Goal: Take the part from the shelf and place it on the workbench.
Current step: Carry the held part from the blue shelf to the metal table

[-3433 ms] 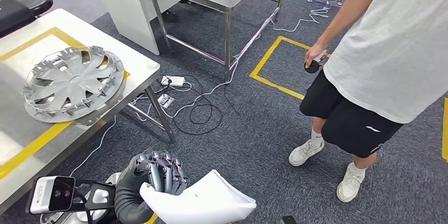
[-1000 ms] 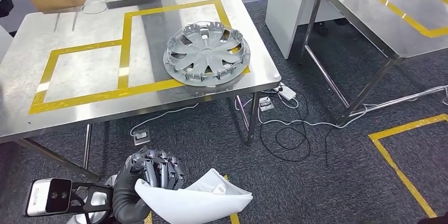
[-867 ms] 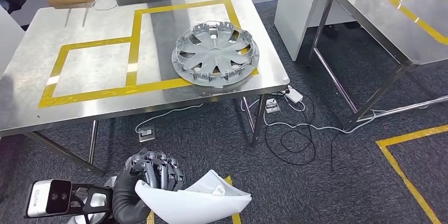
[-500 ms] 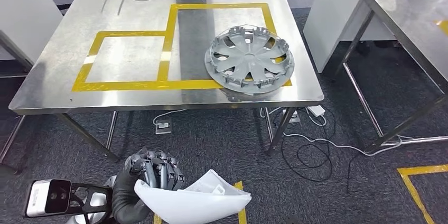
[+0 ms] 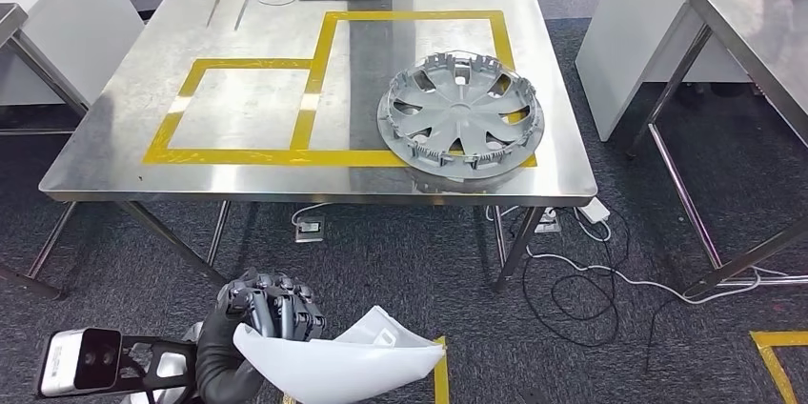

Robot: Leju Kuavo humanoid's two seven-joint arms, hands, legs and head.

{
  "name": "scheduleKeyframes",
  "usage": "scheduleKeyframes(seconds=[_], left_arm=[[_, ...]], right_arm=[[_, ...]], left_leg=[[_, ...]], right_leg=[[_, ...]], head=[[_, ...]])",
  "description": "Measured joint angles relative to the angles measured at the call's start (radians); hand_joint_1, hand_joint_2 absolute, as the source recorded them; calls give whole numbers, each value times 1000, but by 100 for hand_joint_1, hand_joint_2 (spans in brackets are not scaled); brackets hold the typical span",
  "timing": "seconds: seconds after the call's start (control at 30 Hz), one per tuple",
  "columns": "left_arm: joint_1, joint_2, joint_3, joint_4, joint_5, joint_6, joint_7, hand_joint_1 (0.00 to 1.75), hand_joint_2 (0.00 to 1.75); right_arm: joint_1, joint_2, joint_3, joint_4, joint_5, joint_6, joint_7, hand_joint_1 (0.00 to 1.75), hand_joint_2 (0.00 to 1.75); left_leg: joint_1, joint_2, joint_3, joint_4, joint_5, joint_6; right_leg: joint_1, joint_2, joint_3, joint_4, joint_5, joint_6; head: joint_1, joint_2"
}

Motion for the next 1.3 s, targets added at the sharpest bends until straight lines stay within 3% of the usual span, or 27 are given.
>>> scheduleKeyframes(seconds=[0.03, 0.07, 0.13, 0.2, 0.23, 0.3, 0.37, 0.4, 0.5, 0.53, 0.57, 0.6, 0.67, 0.7, 0.73, 0.8, 0.9, 0.93, 1.03, 1.07, 1.1, 1.2, 1.23, 1.3], left_arm=[[2, 1, 0, 0, 0, 0, 0, 175, 175], [3, 1, 0, 0, 0, -1, 0, 175, 175], [4, 2, 2, 0, 1, -1, 0, 175, 175], [4, 3, 5, -2, 2, -1, -1, 175, 175], [3, 3, 6, -3, 2, -2, -1, 175, 175], [3, 4, 8, -6, 3, -4, -2, 175, 175], [4, 4, 9, -8, 3, -8, -2, 175, 175], [3, 2, 9, -9, 3, -10, -3, 175, 175], [2, -1, 9, -9, 2, -15, -4, 175, 175], [3, -2, 9, -8, 1, -16, -4, 175, 175], [4, -2, 9, -8, 1, -16, -5, 175, 175], [5, -2, 9, -8, -1, -16, -5, 175, 175], [5, -1, 10, -8, -4, -14, -7, 175, 175], [6, -1, 10, -8, -6, -12, -8, 175, 175], [6, -1, 11, -8, -7, -10, -10, 175, 175], [8, -1, 13, -7, -9, -7, -12, 175, 175], [8, -1, 17, -7, -13, -4, -16, 175, 175], [7, 0, 18, -7, -15, -3, -17, 175, 175], [7, 1, 18, -7, -16, -1, -20, 175, 175], [8, 2, 18, -7, -16, -1, -20, 175, 175], [8, 2, 18, -7, -16, -1, -20, 175, 175], [7, 3, 18, -7, -16, 0, -21, 175, 175], [7, 3, 19, -8, -16, 1, -21, 175, 175], [7, 4, 20, -9, -16, 3, -22, 175, 175]], right_arm=[[1, 2, 0, 0, -2, -6, 0, 0, 0], [2, 4, -1, 0, -4, -11, -1, 0, 0], [2, 10, -1, 0, -6, -17, -2, 0, 0], [2, 19, -1, 0, -7, -19, -3, 0, 0], [2, 23, -1, 0, -7, -19, -3, 0, 0], [2, 27, -1, 0, -8, -20, -3, 0, 0], [2, 29, -1, 0, -8, -20, -3, 0, 0], [0, 30, -1, 0, -8, -20, -3, 0, 0], [-4, 27, -2, 0, -8, -20, -4, 0, 0], [-3, 26, -2, 0, -8, -21, -5, 0, 0], [-1, 25, -1, 0, -8, -21, -5, 0, 0], [0, 24, -1, 0, -8, -21, -5, 0, 0], [1, 23, -1, 0, -6, -22, -5, 0, 0], [0, 23, -1, 0, -6, -22, -4, 0, 0], [-1, 24, -1, 0, -5, -22, -4, 0, 0], [-3, 25, -1, 0, -4, -23, -1, 0, 0], [-5, 25, -1, 0, -2, -23, 0, 0, 0], [-7, 25, -1, 0, -1, -23, 0, 0, 0], [-9, 24, -1, 0, -1, -22, 0, 0, 0], [-9, 24, -1, 0, -1, -21, 0, 0, 0], [-9, 24, -1, 0, -1, -21, 0, 0, 0], [-10, 27, -1, 0, -1, -20, 0, 0, 0], [-11, 28, -1, 0, -1, -20, 0, 0, 0], [-12, 31, -1, 0, 1, -18, 1, 0, 0]], left_leg=[[1, 2, -25, 41, -6, -1], [1, 4, -31, 43, 8, 2], [-3, 7, 21, -69, 80, 19], [-14, 20, 85, -196, 124, 45], [-21, 25, 102, -231, 127, 56], [-28, 24, 113, -257, 120, 67], [-24, 15, 143, -284, 123, 75], [-21, 12, 159, -292, 124, 78], [-16, 2, 177, -298, 118, 77], [-15, -2, 181, -298, 114, 74], [-13, -7, 186, -297, 108, 70], [-10, -11, 194, -296, 100, 64], [-4, -16, 210, -289, 81, 48], [-3, -17, 215, -283, 71, 40], [-4, -17, 214, -277, 61, 32], [-4, -17, 213, -269, 51, 20], [2, -8, 198, -230, 32, 5], [4, -3, 173, -183, 16, -1], [5, 3, 52, -2, -47, -11], [5, 3, 25, 21, -47, -10], [4, 3, 18, 6, -24, -6], [-6, 7, 75, -174, 100, 27], [-13, 10, 92, -220, 117, 40], [-27, 12, 110, -263, 115, 59]], right_leg=[[2, -2, 3, 0, -4, -2], [4, -4, 8, 0, -8, -2], [9, -7, 23, -1, -17, -1], [12, -10, 36, -5, -26, 3], [12, -14, 40, -8, -29, 7], [11, -20, 48, -4, -20, 25], [9, -19, 48, 20, -19, 38], [8, -15, 37, 47, -30, 40], [3, -4, -73, 222, -88, 45], [0, -3, -110, 265, -100, 52], [-4, -3, -130, 273, -98, 62], [-8, -3, -130, 242, -81, 75], [-18, -4, -91, 104, -3, 105], [-20, -6, -75, 46, 24, 105], [-19, -7, -65, 10, 46, 95], [-13, -7, -63, 2, 46, 53], [-15, -3, -45, 1, 42, 25], [-16, -2, -38, 0, 37, 19], [-9, -2, -26, 1, 23, 5], [-5, -1, -21, 1, 19, 3], [-2, -1, -14, 1, 13, 2], [7, 1, 11, -3, -2, 2], [8, 1, 16, -6, -6, 4], [3, -1, 22, -11, -3, 20]], head=[[0, 0], [0, 0], [0, 0], [2, 0], [3, 0], [3, 0], [3, 0], [4, 0], [8, 0], [8, 0], [8, 0], [8, 0], [10, 0], [10, 0], [10, 0], [8, 0], [5, 0], [4, 0], [4, 0], [4, 0], [4, 0], [5, 0], [6, 0], [5, 0]])
